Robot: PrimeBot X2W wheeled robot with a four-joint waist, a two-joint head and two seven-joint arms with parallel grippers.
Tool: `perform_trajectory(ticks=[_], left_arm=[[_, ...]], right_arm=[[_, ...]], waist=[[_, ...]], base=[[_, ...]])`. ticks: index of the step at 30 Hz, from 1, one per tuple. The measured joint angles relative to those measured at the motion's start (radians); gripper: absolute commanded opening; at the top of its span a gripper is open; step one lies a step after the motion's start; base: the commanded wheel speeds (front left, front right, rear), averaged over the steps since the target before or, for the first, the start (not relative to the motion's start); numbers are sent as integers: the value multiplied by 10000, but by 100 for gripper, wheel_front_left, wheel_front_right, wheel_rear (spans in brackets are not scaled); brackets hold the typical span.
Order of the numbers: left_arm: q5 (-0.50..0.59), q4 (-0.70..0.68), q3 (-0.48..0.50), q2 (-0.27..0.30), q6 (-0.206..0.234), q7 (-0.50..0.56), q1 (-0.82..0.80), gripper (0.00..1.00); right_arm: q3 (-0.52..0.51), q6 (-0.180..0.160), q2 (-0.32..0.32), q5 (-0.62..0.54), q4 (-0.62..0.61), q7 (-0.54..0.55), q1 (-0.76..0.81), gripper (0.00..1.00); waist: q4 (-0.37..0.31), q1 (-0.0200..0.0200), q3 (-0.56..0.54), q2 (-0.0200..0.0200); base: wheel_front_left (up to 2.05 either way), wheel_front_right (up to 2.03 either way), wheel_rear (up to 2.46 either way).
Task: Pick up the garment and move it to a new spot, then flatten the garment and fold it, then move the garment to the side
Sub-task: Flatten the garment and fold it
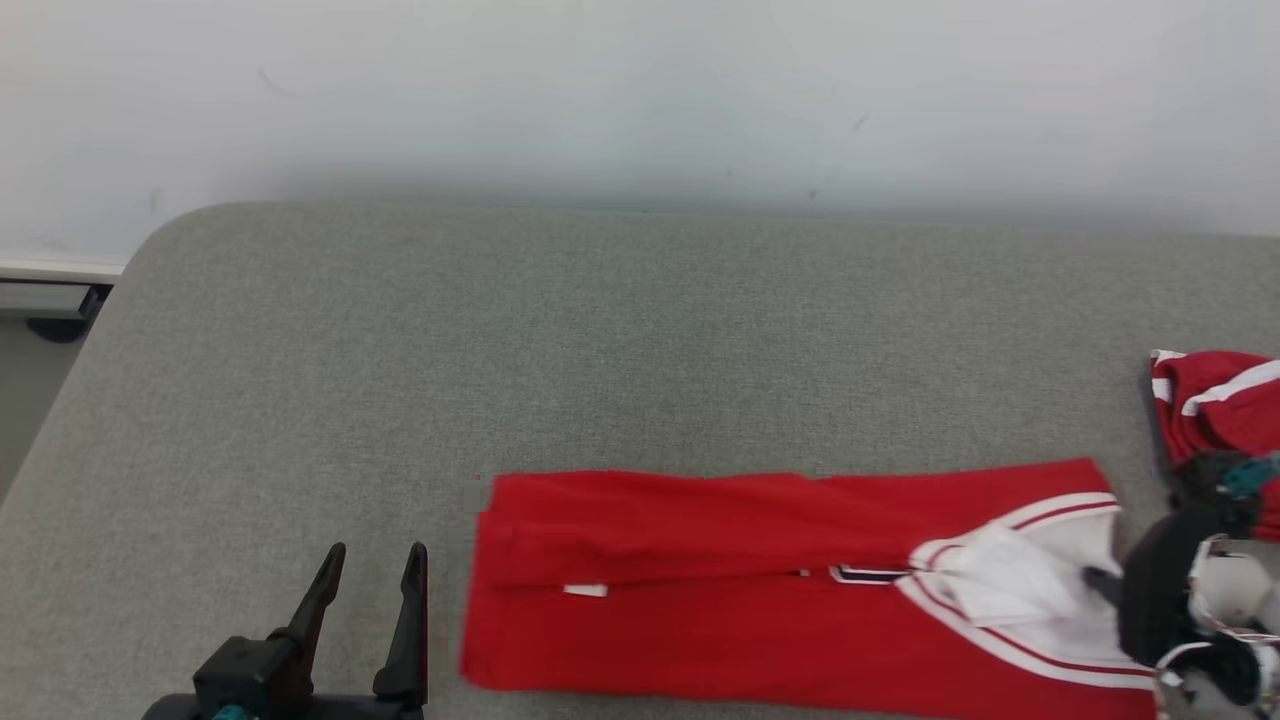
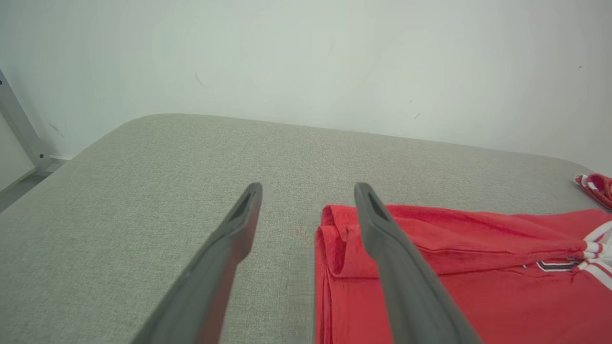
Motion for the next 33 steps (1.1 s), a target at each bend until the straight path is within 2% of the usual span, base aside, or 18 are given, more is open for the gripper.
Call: perform_trajectory(ticks=[5,9,12,13,14,18,28,33], left_arm=[[27,-2,171,-88,0,8,80,100],[29,4,163,-136,0,42,184,100],[29,13,138,-190,0,100,182,100],[29,33,153,-188,0,102,183,100],[29,48,163,-186,0,107,183,100],[29,84,163,-192,0,178,183,100],[29,171,-17,-305,0,221,182,100],[27,209,-132,-472,-2,265,172,100]], right_arm=[[-44,40,-575,-178,190,-86,-2,0],[-397,364,-516,221,42,-109,-8,0],[-846,784,-416,1097,-339,-8,10,0],[-953,1197,-337,1463,-765,217,8,0],[-991,1298,-314,1601,-941,339,8,0],[-1162,1438,-334,2268,-1630,832,12,0],[-1319,1480,-261,3306,-3338,1699,127,0],[-1323,1478,88,3622,-3940,1835,185,0]], waist=[[-190,0,-61,0],[-345,0,-109,0],[-413,0,-142,0],[-441,0,-165,0],[-453,0,-176,0],[-486,0,-227,0],[-358,0,-309,0],[-204,0,-303,0]], base=[[0,0,0],[0,0,0],[0,0,0],[0,0,0],[0,0,0],[0,0,0],[0,0,0],[0,0,0]])
